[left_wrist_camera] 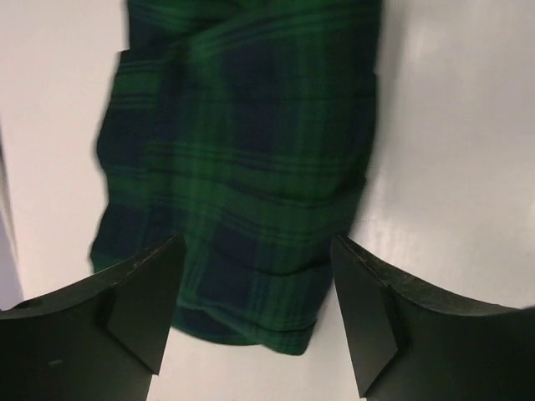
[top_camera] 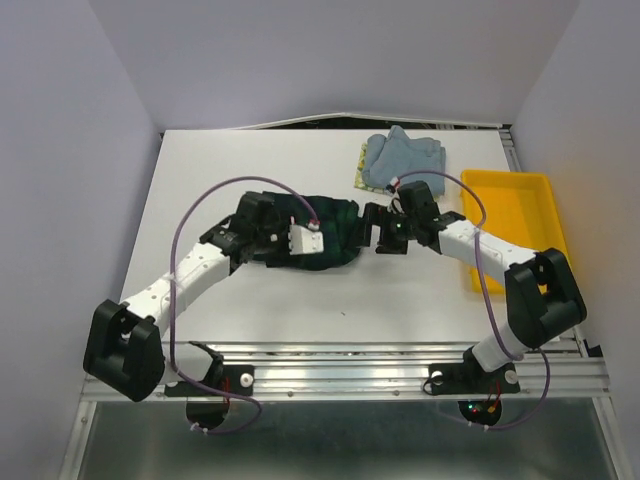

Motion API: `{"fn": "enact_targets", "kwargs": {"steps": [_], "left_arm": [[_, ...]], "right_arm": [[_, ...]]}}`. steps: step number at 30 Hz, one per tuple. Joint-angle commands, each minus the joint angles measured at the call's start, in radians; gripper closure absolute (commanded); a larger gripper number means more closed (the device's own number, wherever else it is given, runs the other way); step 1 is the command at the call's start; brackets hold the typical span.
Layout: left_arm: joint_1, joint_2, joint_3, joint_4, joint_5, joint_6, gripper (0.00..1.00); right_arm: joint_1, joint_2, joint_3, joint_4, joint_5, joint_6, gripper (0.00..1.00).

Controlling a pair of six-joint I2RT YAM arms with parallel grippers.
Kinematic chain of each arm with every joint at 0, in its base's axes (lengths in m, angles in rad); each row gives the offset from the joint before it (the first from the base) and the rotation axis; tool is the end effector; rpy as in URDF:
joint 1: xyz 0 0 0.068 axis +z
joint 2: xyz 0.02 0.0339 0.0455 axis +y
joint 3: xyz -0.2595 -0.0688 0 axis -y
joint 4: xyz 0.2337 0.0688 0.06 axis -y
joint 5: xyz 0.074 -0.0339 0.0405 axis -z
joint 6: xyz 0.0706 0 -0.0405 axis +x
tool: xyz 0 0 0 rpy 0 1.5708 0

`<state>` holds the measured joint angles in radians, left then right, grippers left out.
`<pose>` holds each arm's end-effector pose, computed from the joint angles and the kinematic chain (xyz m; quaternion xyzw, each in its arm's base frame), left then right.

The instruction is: Fold and stack the skirts

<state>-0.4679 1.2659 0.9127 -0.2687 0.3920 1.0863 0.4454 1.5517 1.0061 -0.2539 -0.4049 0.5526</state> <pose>0.2514 -0.1573 0.2554 0.6753 0.5597 -0.0287 0.4796 0.2973 0.1728 0.2034 -0.0269 0.9104 0.3399 0.2344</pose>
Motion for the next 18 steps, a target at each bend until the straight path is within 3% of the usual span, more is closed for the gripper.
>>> {"fn": "enact_targets", "kwargs": {"steps": [1,6,15,16,18], "left_arm": [[-0.090,-0.031,-0.083,0.031,-0.065,0.169,0.15],[-0.175,0.055,-0.144,0.185,-0.099,0.083,0.12],[-0.204,0.260,-0.115,0.289,-0.105,0.106,0.12],[-0.204,0.271,-0.113,0.289,-0.096,0.115,0.14],[-0.206,0.309,-0.092,0.280,-0.094,0.110,0.28]], "right_arm": [[-0.004,-0.012,-0.099,0.154,-0.061,0.222,0.00],[-0.004,0.013,-0.194,0.281,-0.092,0.337,0.00],[-0.004,0.120,-0.232,0.447,-0.107,0.425,0.00],[-0.004,0.133,-0.228,0.456,-0.124,0.435,0.00],[-0.004,0.162,-0.224,0.482,-0.137,0.451,0.00]]}}
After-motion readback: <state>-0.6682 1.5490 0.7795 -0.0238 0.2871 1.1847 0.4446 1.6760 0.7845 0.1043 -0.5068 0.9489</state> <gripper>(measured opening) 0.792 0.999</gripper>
